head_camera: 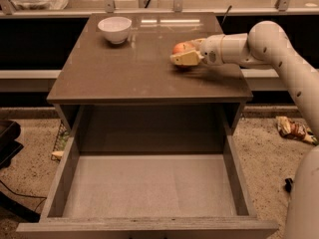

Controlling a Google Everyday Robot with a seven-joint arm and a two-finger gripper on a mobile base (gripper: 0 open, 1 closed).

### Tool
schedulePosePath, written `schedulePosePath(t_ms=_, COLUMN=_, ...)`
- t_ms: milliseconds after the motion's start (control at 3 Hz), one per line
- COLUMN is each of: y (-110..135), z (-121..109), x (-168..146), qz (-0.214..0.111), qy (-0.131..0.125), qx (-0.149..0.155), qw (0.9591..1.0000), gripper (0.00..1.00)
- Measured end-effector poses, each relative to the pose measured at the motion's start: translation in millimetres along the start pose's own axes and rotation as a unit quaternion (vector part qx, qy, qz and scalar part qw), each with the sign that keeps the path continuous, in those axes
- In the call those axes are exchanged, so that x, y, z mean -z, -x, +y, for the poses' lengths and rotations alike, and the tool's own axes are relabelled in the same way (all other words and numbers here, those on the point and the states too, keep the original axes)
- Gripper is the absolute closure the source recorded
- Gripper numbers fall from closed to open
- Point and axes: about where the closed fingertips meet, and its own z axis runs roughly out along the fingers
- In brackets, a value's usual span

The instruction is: Place apple into top drawer

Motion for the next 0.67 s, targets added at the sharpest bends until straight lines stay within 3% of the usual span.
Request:
schedulePosePath(t_ms=333, y=-0.2, z=1.6, x=-3.1, qz=0.0, qy=0.003, qx=0.0, qw=1.0, gripper=0.85)
schedulePosePath(t_ms=667, y=0.7, z=1.4, x=0.6, qz=-0.008, qy=-0.002, qx=-0.006, qw=0.9999, gripper=1.0)
